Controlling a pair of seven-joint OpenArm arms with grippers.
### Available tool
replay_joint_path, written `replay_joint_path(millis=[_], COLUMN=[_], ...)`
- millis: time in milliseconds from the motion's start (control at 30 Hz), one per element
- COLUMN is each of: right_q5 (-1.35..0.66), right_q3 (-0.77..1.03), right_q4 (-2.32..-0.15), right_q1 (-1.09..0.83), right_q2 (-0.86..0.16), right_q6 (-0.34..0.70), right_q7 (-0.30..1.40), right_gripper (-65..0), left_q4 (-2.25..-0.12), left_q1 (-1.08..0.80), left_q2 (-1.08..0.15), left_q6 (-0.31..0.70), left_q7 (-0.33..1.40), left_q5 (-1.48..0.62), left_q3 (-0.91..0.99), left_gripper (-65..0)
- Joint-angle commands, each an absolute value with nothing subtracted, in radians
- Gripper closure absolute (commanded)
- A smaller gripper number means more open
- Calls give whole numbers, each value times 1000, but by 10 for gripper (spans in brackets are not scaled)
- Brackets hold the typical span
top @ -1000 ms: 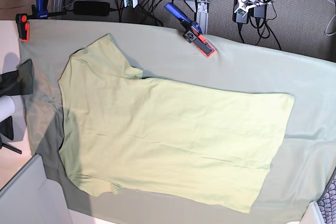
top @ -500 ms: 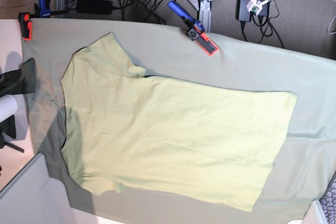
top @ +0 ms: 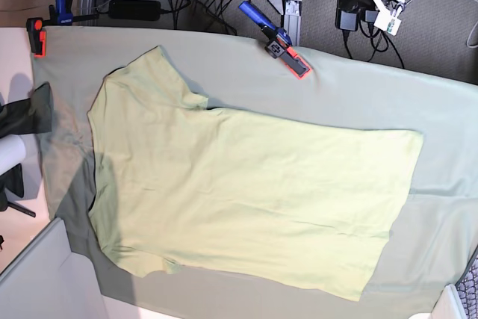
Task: Fold the T-shirt properly
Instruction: 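Move both grippers from rest toward the shirt's shoulder corners, then grasp the shirt's shoulder and hem corners with both grippers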
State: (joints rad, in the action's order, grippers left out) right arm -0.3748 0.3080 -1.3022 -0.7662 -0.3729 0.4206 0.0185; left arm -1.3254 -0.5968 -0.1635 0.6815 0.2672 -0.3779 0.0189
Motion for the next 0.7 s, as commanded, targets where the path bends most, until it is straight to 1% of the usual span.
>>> replay_joint_path(millis=[0, 100, 200, 300, 333, 367, 433, 467, 500, 533, 567, 667], right_q5=[-386, -406, -500, -589, -615, -641, -689, -708, -724, -741, -752, -768], right_q3=[328, 376, 435, 496, 513, 527, 541, 541, 541, 541, 540, 529], right_q4=[-1363, -1522, -1640, -1711, -1722, -1727, -1725, -1724, -1722, -1719, -1714, -1686], right_q1=[-800, -846, -838, -796, -776, -753, -708, -688, -668, -647, -626, -570], right_q2=[-386, -385, -385, -385, -385, -385, -384, -384, -381, -379, -373, -356], right_q6=[435, 434, 434, 434, 434, 434, 422, 404, 380, 350, 322, 298], right_q7=[2, 29, 109, 189, 211, 233, 260, 273, 286, 302, 320, 349], right_gripper=[0, 0, 0, -1, -31, -80, -221, -293, -353, -394, -414, -416], left_q4=[-1385, -1530, -1656, -1748, -1766, -1780, -1789, -1789, -1789, -1789, -1789, -1789], left_q1=[-620, -670, -704, -724, -727, -731, -740, -745, -752, -758, -764, -778], left_q2=[-167, -167, -167, -167, -167, -167, -167, -167, -167, -167, -167, -167], left_q6=[698, 698, 698, 698, 698, 698, 698, 698, 698, 698, 698, 698], left_q7=[264, 271, 287, 364, 395, 420, 444, 447, 446, 447, 446, 446], left_q5=[-393, -393, -423, -465, -480, -491, -510, -516, -517, -516, -516, -516], left_q3=[20, 20, 20, 20, 20, 22, 22, 22, 22, 22, 22, 22], left_gripper=[-83, -84, -100, -152, -174, -196, -234, -242, -242, -242, -242, -242])
